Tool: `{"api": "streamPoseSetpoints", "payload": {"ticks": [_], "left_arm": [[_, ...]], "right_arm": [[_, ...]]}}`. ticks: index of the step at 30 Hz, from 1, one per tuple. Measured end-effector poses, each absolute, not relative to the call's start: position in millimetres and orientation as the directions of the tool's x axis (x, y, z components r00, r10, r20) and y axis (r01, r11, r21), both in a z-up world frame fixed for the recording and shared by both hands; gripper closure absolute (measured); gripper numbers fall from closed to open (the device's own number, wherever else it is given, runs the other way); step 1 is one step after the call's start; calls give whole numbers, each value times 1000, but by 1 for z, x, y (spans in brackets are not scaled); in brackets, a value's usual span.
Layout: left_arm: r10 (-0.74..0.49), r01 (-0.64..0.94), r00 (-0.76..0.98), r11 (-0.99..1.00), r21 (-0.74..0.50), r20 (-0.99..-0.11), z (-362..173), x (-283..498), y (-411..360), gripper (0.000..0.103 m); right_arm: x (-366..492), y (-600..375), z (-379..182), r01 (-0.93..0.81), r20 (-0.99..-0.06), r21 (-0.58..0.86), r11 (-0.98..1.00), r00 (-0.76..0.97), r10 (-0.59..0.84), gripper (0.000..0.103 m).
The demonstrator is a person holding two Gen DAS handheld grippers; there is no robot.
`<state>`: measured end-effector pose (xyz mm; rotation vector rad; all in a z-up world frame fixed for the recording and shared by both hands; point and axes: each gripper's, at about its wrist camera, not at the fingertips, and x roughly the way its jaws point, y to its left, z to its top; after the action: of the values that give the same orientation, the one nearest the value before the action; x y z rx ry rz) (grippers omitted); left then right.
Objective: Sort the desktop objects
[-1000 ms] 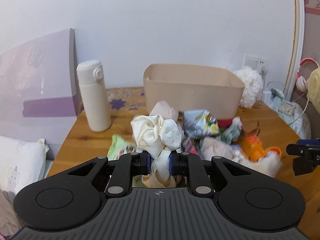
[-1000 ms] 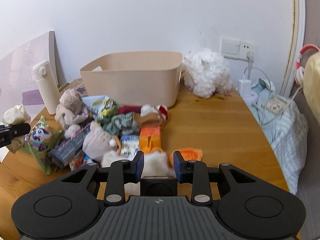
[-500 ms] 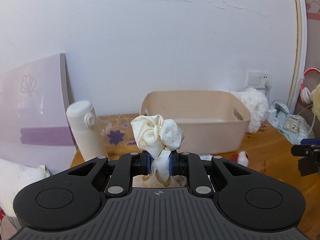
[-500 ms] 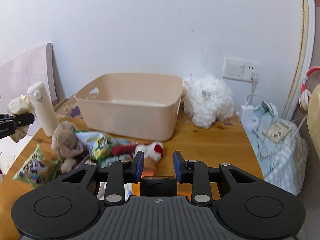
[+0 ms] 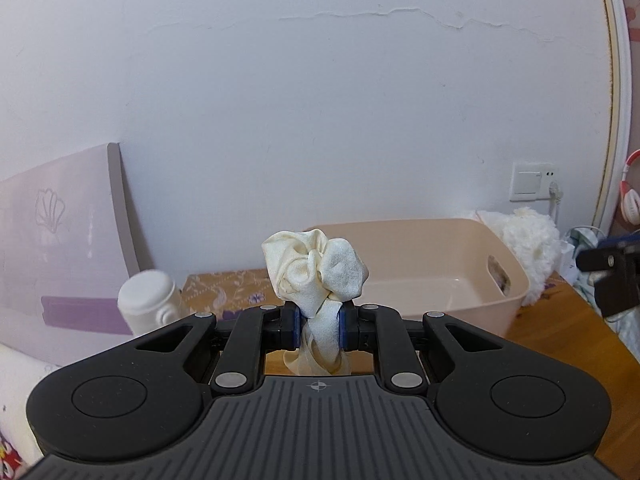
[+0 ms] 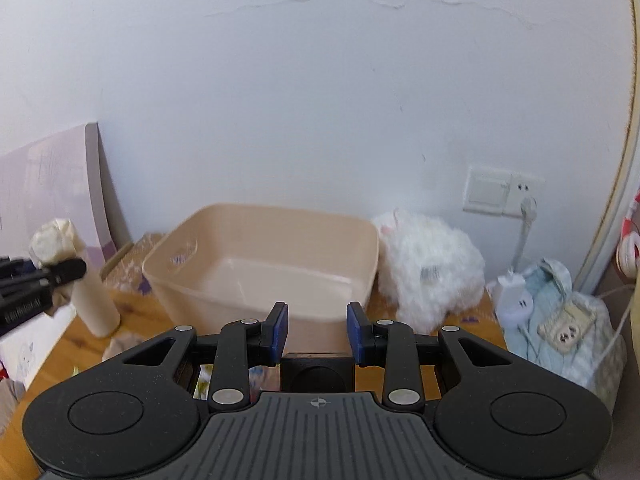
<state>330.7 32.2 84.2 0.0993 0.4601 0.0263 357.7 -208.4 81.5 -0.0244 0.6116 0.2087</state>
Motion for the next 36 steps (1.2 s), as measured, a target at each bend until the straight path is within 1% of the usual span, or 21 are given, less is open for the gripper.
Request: {"api": "streamPoseSetpoints", "payload": {"ticks": [4, 7, 10, 12, 14, 17, 20, 26, 29, 31, 32, 33, 34, 35, 36], "left_arm": [[75, -20, 904, 991, 133, -422, 85, 353, 25, 86], [74, -16, 900, 990, 138, -429, 82, 374, 22, 86], [75, -20, 890, 992, 125, -451, 74, 400, 20, 86], [92, -28, 880, 989, 143, -466, 66, 420, 17, 86], [87, -23, 859, 991, 131, -504, 56, 440, 17, 86], [63, -9, 825, 995, 97, -562, 41, 467, 17, 86], [58, 9, 805, 994, 109, -590, 29, 487, 13, 86], [55, 51, 760, 988, 143, -647, 10, 508, 0, 86], [51, 67, 746, 986, 150, -664, -1, 512, -5, 86], [56, 67, 749, 985, 160, -660, -7, 512, -6, 85], [58, 68, 754, 984, 166, -654, -9, 512, -7, 76], [61, 68, 757, 983, 171, -651, -10, 511, -6, 63], [63, 66, 762, 982, 175, -644, -11, 510, -6, 56], [69, 60, 771, 982, 180, -633, -12, 509, -5, 41], [76, 53, 779, 981, 185, -623, -11, 508, -3, 30]], "right_arm": [[384, -200, 87, -201, -567, 37, 979, 802, 186, 74], [407, -192, 86, -201, -572, 28, 979, 800, 181, 74], [432, -183, 82, -198, -581, 26, 980, 795, 176, 74], [451, -179, 77, -197, -595, 37, 980, 783, 180, 74], [470, -176, 67, -192, -614, 48, 980, 768, 181, 74], [497, -170, 45, -183, -655, 50, 982, 736, 171, 74], [516, -161, 21, -181, -694, 35, 983, 703, 154, 74], [533, -152, -10, -167, -729, -8, 986, 676, 109, 74], [533, -149, -20, -167, -735, -33, 985, 673, 89, 74], [534, -147, -24, -174, -742, -51, 984, 665, 79, 74], [534, -146, -27, -180, -743, -58, 982, 664, 77, 73], [533, -146, -28, -181, -743, -64, 981, 665, 74, 66], [532, -146, -29, -182, -742, -67, 981, 667, 73, 64], [532, -147, -29, -185, -740, -66, 981, 668, 77, 57], [530, -147, -28, -187, -739, -63, 980, 669, 80, 50]]}}
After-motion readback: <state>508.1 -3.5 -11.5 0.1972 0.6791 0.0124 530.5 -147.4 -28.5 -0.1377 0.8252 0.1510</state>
